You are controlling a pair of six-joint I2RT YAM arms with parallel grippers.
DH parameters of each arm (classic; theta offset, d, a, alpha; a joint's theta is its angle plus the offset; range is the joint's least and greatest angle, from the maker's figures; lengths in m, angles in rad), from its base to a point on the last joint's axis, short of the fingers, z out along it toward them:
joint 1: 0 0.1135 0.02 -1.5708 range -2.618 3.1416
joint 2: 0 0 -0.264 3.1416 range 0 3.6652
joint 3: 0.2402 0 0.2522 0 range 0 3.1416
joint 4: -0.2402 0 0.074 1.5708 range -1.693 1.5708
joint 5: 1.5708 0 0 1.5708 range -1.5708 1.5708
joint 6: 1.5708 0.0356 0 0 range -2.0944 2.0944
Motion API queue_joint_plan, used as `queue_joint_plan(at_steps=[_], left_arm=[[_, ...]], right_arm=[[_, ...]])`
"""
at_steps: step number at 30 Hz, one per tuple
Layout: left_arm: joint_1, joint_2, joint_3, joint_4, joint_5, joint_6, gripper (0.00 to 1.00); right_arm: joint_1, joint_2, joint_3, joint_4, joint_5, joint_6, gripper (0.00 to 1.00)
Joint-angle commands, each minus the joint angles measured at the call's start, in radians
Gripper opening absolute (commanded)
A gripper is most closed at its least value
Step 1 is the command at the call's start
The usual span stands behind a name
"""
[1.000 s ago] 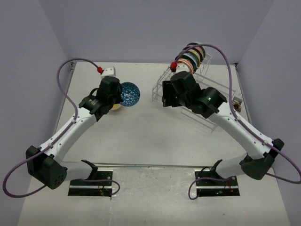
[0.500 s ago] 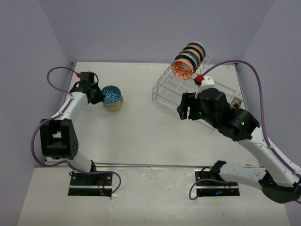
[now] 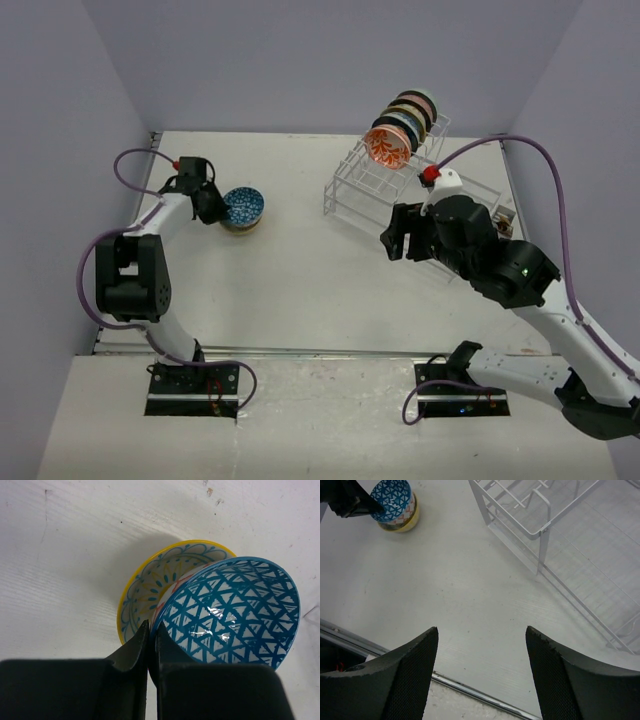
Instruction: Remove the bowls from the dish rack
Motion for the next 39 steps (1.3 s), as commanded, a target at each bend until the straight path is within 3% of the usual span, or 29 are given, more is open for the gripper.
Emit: queue_joint_plan(at_steps=[1,15,26,29,31,34,37,39], left_arm=[[0.013,-0.020,0.012,0.064,0.015,-0.019,0.05],[0.057,-0.037,-0.024,0.093,0.042,-0.029,0.27],[0.056,-0.239,-0.128,0.062,0.033,-0.029,0.50],[0.057,-0.348,-0.143,0.013,0.022,-0.006,0.67],[0.054,-0.452,-0.139,-0.005,0.048,0.052,0.98],[-0.033,-0.586,-0.106,-0.093,0.084,0.125,1.00],[-0.160,-0.696,-0.067,-0.177,-0.039,0.158,1.00],[-0.171,-0.747,-0.083,-0.209,-0.069,0.178,1.00]], right_arm=[[-0.002,0.001,-0.005,0.032,-0.009,-0.015,0.72],[-0.002,0.020,-0.011,0.052,-0.032,-0.021,0.72],[-0.024,0.129,0.070,0.056,0.012,-0.084,0.72],[-0.041,0.201,0.142,0.056,0.104,-0.153,0.75],[-0.067,0.247,0.205,0.056,0.128,-0.224,0.77],[-0.096,0.345,0.282,0.055,0.213,-0.327,0.79],[-0.124,0.455,0.354,0.072,0.396,-0.442,0.83],[-0.149,0.524,0.404,0.096,0.437,-0.519,0.88]])
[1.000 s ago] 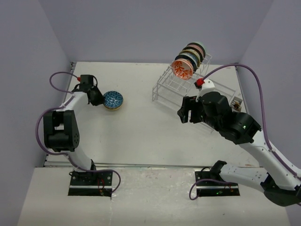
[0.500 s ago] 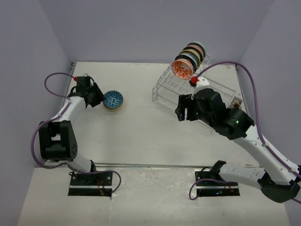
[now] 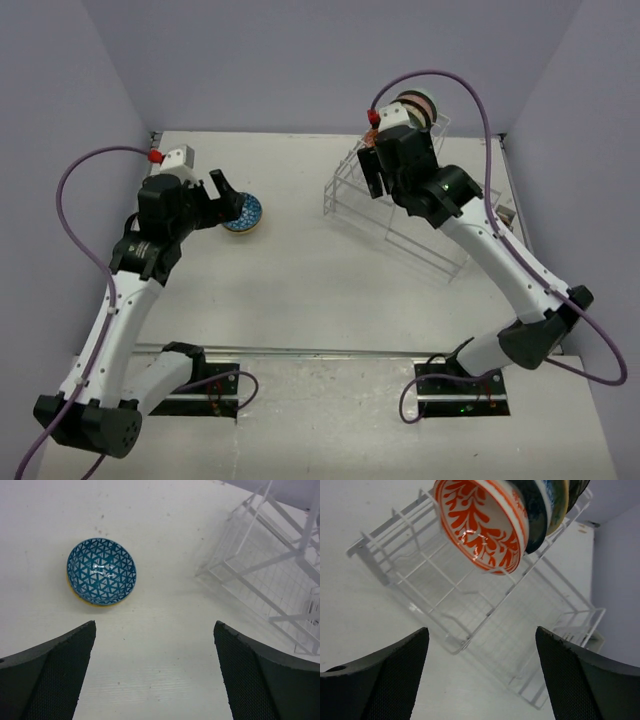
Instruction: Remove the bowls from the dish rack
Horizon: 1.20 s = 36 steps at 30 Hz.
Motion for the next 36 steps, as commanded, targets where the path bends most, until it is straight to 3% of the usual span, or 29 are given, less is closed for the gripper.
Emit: queue_joint_plan(at_steps=[1,6,10,21,36], left_arm=[[-0.043,-0.127,0.012,-0.113,-0.077,0.090,1.00],[-0.045,-0.214,-0.157,-0.067,0.019,0.173,1.00],[-0.054,-0.231,-0.265,-0.010,0.053,0.145,1.00],[-0.063,-0.247,-0.288,0.028,0.101,0.158,1.00],[-0.074,-0.249,-0.291,0.033,0.120,0.161,1.00]], right_arm=[[-0.038,0.089,0.091,0.057,0.181,-0.222,0.88],[-0.067,0.182,0.202,0.134,0.202,-0.363,0.85],[-0.066,0.253,0.269,0.165,0.215,-0.428,0.77],[-0.066,0.344,0.320,0.218,0.248,-0.497,0.48],[-0.072,0.396,0.250,0.333,0.295,-0.559,0.33]])
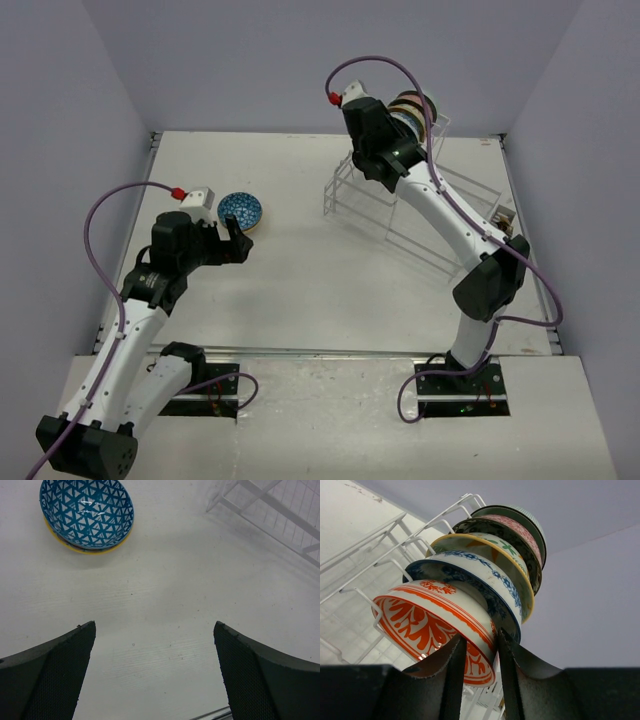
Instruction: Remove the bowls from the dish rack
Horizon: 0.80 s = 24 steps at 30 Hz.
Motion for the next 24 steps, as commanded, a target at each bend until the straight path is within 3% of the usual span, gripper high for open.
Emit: queue_joint_plan(at_steps=[1,14,17,24], left_arm=[[-0.006,-0.006,-0.003,0.042,0.033,0.027,1.00],[-0.008,-0.019,-0.006,0.047,0.036,0.027,1.00],[-0.008,-0.019,-0.006,0.047,0.036,0.027,1.00],[-0.008,-0.017,-0.006,0.048,0.037,0.027,1.00]], right_arm=[[-0.003,-0.010,-0.026,0.105,0.038,-0.038,0.32],[-0.006,-0.021,-0.127,0.253,0.064,-0.093,0.18],[-0.006,-0.033,-0.153,0.296,0.087,-0.111,0.08],[-0.006,-0.090,-0.213,0.379,0.096,-0.154,0.00]])
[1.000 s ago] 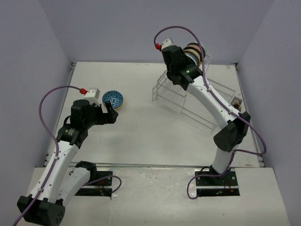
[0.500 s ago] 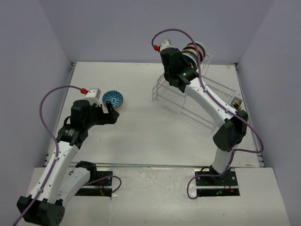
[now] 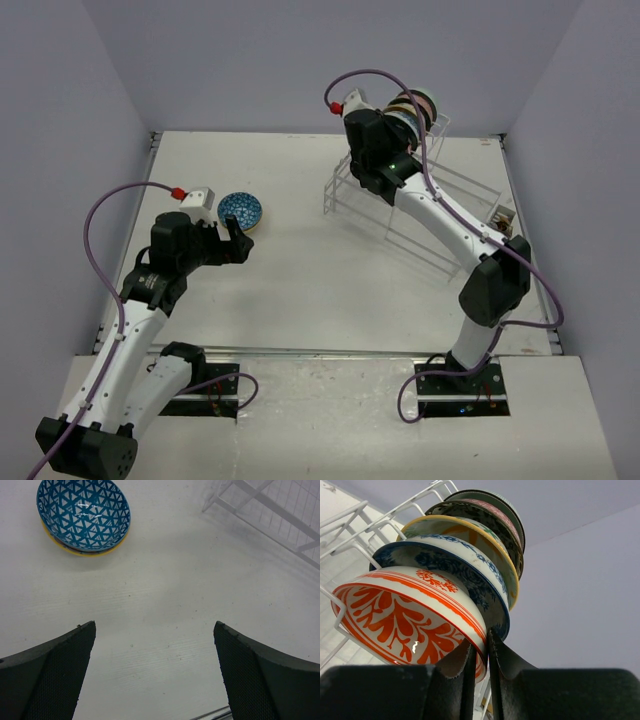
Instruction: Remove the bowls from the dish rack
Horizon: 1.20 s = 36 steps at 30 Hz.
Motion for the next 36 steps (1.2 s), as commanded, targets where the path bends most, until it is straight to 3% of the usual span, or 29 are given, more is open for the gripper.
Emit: queue_joint_plan(at_steps=[1,15,23,31,36], left_arm=[[-0.006,-0.008,-0.006,0.043,0.023,0.024,1.00],[-0.006,0.000,-0.005,0.043,0.017,0.024,1.00],[-0.006,-0.021,-0.005,0.042,-0.003,0.021,1.00],[-0.006,-0.021,-0.002,0.040,-0.006,0.021,1.00],[-0.006,-0.032,0.023,0.043,0.012,0.021,1.00]], right_arm=[[-0.005,-0.049,-0.027,0.123,-0.030,0.001,0.00],[0.023,-0.155,-0.094,0.270,-0.028,-0.045,0.00],[0.029,-0.195,-0.094,0.239,-0.041,-0.034,0.00],[0.029,-0.242,-0.073,0.101,-0.122,0.123,0.00],[0.030,-0.300,-0.008,-0.086,-0.247,0.340,0.00]])
